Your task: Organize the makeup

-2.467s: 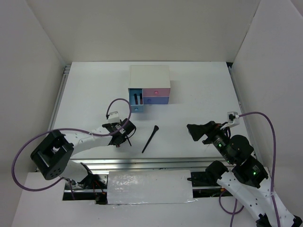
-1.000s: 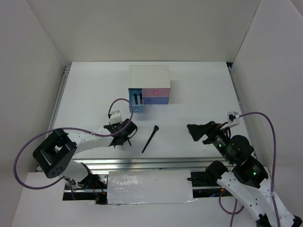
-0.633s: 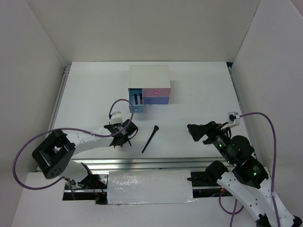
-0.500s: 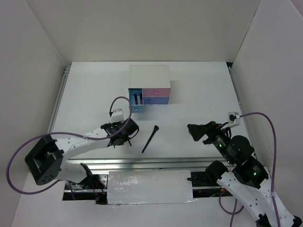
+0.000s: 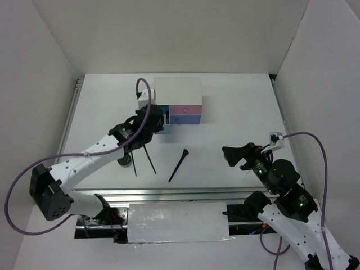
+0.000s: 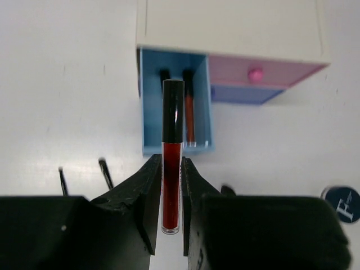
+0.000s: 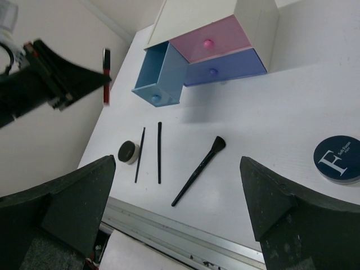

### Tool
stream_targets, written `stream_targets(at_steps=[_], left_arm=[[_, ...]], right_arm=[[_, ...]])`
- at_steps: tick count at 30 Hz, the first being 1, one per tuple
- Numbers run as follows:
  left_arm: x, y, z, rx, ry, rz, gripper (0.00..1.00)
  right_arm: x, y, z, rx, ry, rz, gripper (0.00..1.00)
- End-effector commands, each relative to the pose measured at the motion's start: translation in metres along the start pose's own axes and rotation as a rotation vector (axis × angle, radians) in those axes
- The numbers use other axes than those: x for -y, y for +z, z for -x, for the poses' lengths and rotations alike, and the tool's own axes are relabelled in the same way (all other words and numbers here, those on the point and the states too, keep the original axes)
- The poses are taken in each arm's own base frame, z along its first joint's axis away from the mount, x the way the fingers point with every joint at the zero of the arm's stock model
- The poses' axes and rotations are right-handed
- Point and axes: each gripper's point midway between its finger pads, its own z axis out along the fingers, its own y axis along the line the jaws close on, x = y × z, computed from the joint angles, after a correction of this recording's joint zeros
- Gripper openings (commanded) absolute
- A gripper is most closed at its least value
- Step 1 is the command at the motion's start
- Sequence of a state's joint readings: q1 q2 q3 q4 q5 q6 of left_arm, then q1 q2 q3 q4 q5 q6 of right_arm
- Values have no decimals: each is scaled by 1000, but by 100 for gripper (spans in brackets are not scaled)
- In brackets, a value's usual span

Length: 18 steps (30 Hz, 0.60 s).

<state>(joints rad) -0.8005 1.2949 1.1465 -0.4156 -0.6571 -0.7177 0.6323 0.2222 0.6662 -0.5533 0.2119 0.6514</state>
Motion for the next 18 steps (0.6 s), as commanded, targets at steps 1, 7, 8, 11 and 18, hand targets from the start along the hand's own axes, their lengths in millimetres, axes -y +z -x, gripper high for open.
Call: stream_targets(at_steps=[1, 7, 8, 11, 18], left_arm=[[32, 21, 64, 146, 79, -109, 0], [53, 48, 101, 202, 173, -110, 0], [50, 53, 101, 198, 171, -94, 0], [47, 66, 97, 206, 172, -67, 0], [34, 93, 71, 197, 147, -11, 0]], right_arm=[[-5, 3, 12, 31, -22, 3, 100], [2, -2, 14, 52, -28, -22, 100], [1, -3, 14, 50, -28, -17, 100], [2, -2, 13, 48, -27, -19, 100], [-1, -2, 12, 37, -34, -6, 100]])
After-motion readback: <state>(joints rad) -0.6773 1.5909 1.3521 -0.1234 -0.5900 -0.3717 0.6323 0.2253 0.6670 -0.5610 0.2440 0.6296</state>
